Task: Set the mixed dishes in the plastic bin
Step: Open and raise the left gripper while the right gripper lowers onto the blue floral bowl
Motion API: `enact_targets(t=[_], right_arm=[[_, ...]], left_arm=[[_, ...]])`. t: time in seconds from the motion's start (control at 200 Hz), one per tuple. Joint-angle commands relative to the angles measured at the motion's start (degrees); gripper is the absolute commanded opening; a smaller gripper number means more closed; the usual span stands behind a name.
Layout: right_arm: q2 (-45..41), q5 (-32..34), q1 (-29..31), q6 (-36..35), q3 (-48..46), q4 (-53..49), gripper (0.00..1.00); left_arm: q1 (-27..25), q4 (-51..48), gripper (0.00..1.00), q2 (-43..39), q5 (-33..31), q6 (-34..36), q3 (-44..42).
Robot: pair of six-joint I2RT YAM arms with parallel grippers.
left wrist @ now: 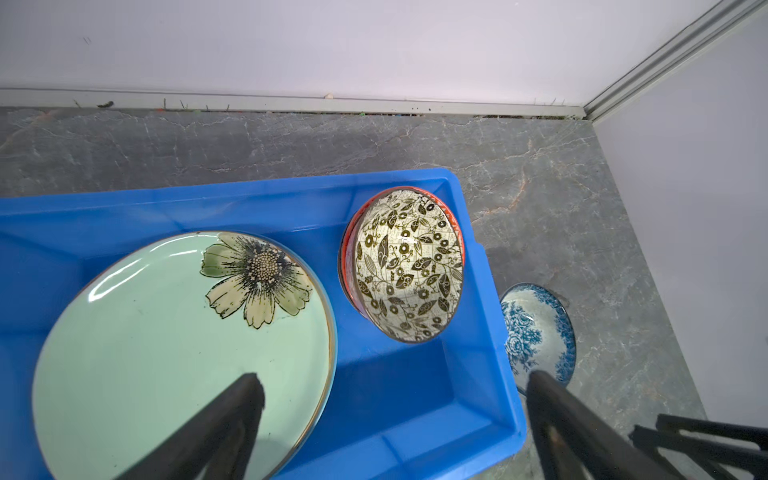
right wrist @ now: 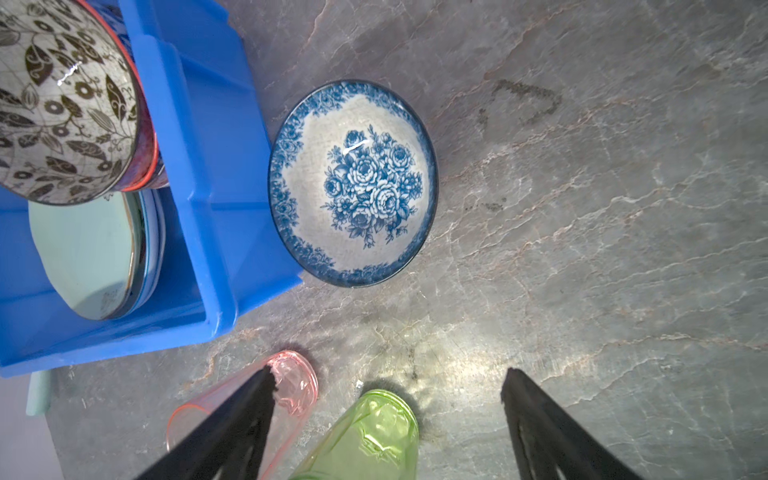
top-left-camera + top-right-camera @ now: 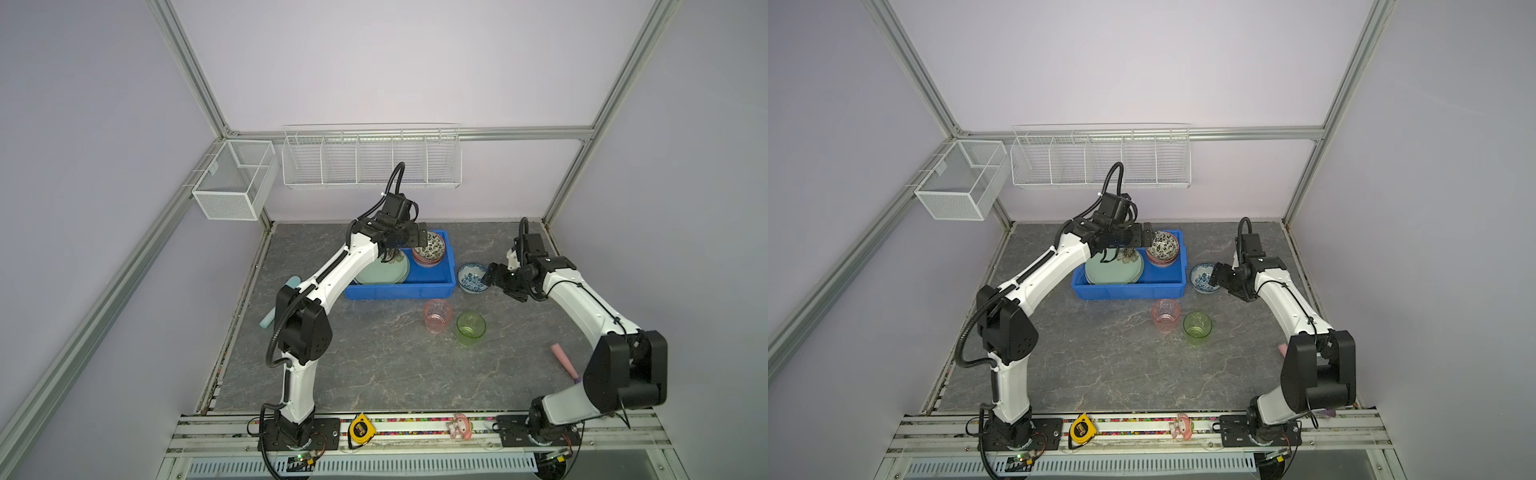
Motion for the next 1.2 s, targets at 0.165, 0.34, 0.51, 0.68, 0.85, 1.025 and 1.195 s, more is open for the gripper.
enact_targets(t=[0.165,0.34,0.51,0.68,0.85,1.025,1.195], right_arm=[[3.70,1.59,0.11,1.26,3.21,0.96,0.90],[9.18,-0.42,-0.30,1.93,5.45,2.86,0.96],[13.76,-0.53,-0.30,2.49,6.98,4.03,0.97],[17.11,-0.55,-0.21,2.83,9.11,4.59,0.85],[19.85,-0.47,-0.04,3.61,10.33,5.43,0.68],[21.27,-0.18,0.13,4.64,9.81,6.66,0.49],[21.46,0.17,0.22,5.04,9.35,7.74,0.40]], left_arm=[[-0.03,10.49,0.98,-11.23,-3.31,-1.24,-14.44],[1.07,11.88,0.98,-15.10,-3.13,-2.62,-19.62],[2.43,13.04,0.98,-18.90,-3.11,-3.20,-24.07],[3.45,14.52,0.98,-22.27,-2.60,-3.66,-27.76],[4.87,15.39,0.98,-24.22,-1.52,-4.06,-29.95],[5.57,14.94,0.98,-25.04,-1.37,-3.68,-30.82],[5.97,14.19,0.98,-24.58,-0.90,-3.74,-30.51]])
